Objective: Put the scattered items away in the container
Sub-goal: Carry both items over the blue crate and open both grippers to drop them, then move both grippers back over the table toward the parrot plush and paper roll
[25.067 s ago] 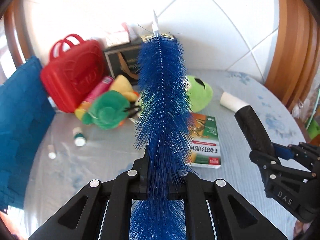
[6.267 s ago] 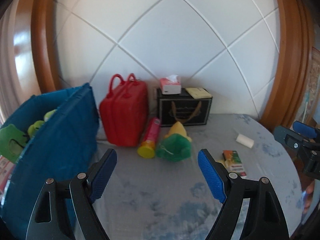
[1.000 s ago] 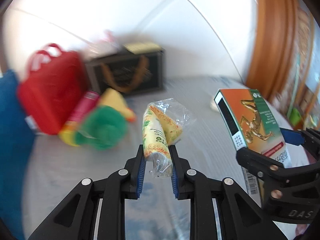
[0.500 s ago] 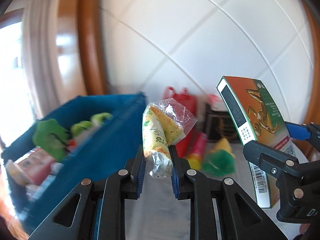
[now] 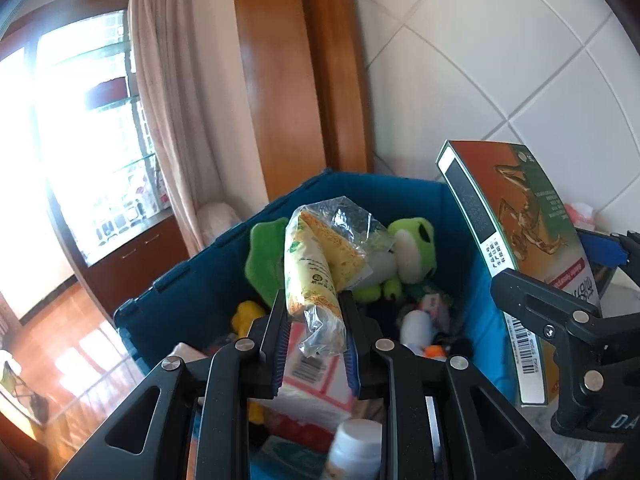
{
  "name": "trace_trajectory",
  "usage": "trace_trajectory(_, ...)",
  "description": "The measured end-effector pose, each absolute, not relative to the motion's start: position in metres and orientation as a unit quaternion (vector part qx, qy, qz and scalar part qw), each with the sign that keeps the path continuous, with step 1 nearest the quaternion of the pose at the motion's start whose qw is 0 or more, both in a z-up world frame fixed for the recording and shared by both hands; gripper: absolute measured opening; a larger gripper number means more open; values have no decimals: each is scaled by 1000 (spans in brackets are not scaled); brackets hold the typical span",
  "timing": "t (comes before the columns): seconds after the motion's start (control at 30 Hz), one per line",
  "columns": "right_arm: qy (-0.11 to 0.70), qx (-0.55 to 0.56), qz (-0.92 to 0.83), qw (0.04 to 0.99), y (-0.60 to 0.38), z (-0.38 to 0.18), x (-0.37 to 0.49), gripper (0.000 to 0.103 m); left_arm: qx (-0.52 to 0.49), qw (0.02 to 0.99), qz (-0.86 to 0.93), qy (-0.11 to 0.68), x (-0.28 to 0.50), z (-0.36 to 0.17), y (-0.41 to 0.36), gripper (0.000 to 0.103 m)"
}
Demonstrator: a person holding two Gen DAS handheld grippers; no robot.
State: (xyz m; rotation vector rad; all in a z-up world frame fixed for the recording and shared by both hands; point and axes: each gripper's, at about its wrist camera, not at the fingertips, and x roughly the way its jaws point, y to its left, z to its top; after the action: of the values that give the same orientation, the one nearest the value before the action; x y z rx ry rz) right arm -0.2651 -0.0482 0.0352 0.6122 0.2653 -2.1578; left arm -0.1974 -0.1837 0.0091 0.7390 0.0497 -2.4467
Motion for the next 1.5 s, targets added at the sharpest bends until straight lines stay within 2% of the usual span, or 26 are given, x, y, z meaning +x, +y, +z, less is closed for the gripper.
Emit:
trace_trajectory(0.17,127,289,-851,420,-97,13,-267,89,303,281,-910,33,-200,-7,-217,25)
trace_trajectory(0.43,171,338,-840,387,-111,-10,-274,89,328,266,-905,48,-206,-31,-230,29)
trace_trajectory(0.53,179,349,-838,381,-112,-17,-276,89,328,260,-907,48,-206,-36,-229,46)
trace_trajectory(0.6,175,348,-839,380,-110,-18,-274,89,326,257,-909,47,-205,-36,-229,49)
trace_trajectory(0.7,168,336,-847,377,-102,-9,-269,89,318,255,-912,52,-202,-34,-232,61)
trace_trajectory(0.77,161,323,-853,377,-92,0,-266,90,309,255,-915,52,-198,-31,-229,79)
trace_trajectory(0.8,157,316,-858,374,-86,5,-265,90,304,256,-916,50,-196,-28,-225,82)
trace_trajectory(0.9,135,303,-871,362,-58,19,-265,91,291,252,-922,37,-193,-19,-209,82)
trace_trajectory(1.03,103,291,-889,337,-13,29,-269,97,271,246,-930,22,-195,-3,-174,84)
trace_trajectory(1.3,50,298,-918,258,107,23,-287,98,245,157,-957,-10,-220,17,-68,84)
trace_trajectory(1.5,21,319,-928,193,209,8,-301,100,259,81,-962,-27,-254,4,28,84)
